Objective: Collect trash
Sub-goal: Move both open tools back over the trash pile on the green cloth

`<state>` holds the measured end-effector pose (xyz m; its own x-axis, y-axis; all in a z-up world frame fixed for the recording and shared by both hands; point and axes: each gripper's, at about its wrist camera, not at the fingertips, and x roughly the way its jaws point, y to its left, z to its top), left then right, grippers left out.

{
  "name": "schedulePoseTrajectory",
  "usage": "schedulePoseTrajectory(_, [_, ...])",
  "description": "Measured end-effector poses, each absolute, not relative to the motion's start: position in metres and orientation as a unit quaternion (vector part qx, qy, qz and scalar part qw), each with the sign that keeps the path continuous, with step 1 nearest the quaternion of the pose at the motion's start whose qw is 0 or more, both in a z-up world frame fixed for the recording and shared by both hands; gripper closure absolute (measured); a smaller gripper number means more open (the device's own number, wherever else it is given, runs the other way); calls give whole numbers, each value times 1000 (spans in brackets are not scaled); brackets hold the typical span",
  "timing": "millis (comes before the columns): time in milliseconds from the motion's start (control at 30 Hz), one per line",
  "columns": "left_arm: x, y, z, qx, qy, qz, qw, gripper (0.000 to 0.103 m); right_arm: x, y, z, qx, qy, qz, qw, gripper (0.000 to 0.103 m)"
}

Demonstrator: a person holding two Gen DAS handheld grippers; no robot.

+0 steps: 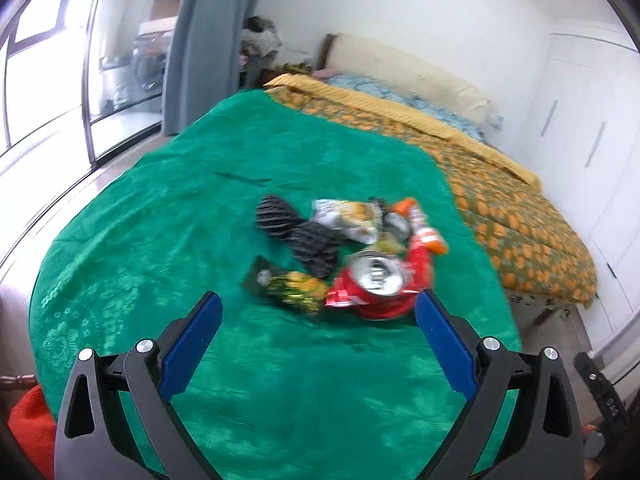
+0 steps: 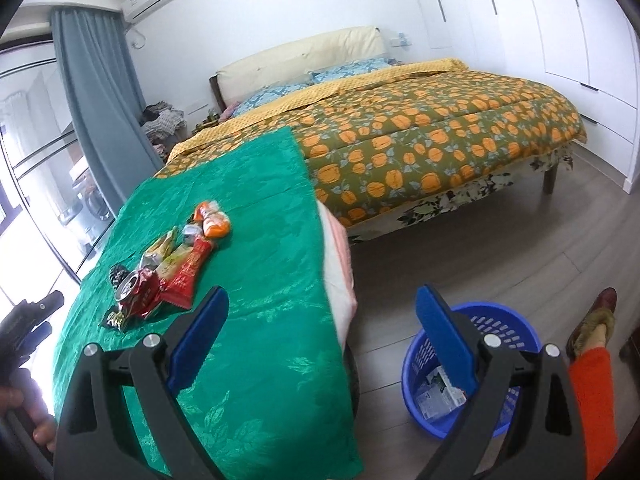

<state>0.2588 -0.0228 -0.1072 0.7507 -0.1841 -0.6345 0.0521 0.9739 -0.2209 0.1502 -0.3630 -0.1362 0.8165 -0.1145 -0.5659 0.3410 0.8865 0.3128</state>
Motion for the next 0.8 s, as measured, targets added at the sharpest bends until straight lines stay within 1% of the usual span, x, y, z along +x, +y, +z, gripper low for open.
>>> schedulePoseTrajectory(400, [278,-4,-145,-71,386,-64,918,7,162,-346,-136,180,296,-83,935,11])
schedulePoseTrajectory(533, [288,0,-155,-50,401,-60,913,7,167,-334,-141,166,308,-67,934,11])
schedulePoseTrajectory(633, [297,10,-163,-52,415,-64,906,7,168,-325,-147,157,317,-56,934,11])
schedulePoseTrajectory(733, [305,8,-169,-49,423,-87,900,7,173,-313,-155,149,331,-43,931,11])
schedulePoseTrajectory(800, [309,-3,-173,-24,425,-106,899,7,175,-307,-158,143,335,-36,931,11])
